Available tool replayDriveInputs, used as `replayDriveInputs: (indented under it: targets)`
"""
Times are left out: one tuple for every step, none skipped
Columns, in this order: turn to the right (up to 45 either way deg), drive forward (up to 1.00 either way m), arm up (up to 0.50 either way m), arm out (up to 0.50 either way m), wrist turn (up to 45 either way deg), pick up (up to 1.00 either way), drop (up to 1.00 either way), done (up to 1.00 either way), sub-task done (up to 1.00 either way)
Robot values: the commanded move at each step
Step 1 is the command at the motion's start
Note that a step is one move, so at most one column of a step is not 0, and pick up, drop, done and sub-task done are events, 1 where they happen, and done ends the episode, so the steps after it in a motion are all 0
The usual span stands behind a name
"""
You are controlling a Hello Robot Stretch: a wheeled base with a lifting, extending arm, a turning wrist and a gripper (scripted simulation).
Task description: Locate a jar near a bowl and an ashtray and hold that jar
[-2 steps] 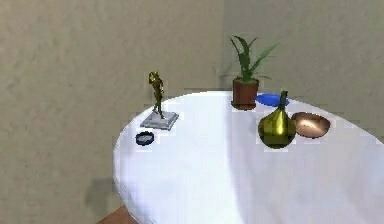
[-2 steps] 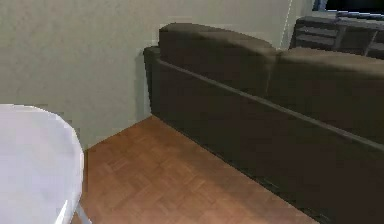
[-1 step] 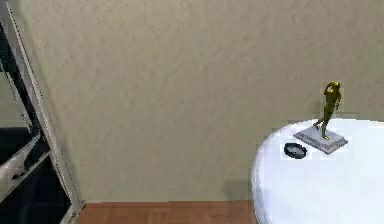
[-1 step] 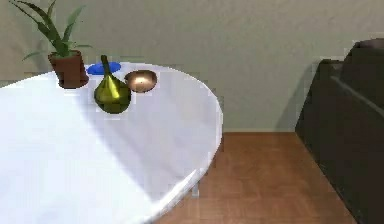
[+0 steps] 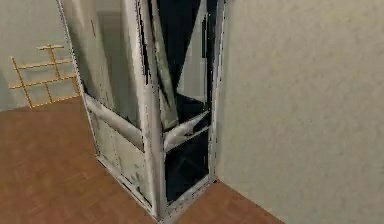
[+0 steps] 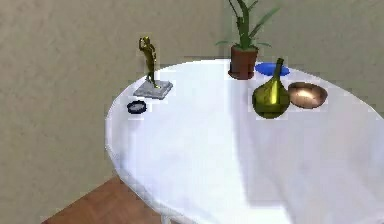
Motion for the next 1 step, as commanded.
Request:
replayDriveInputs:
  targets:
    - [-45.0,0.00,0.00,0.00,0.0,0.00,0.00,0.00,0.00]
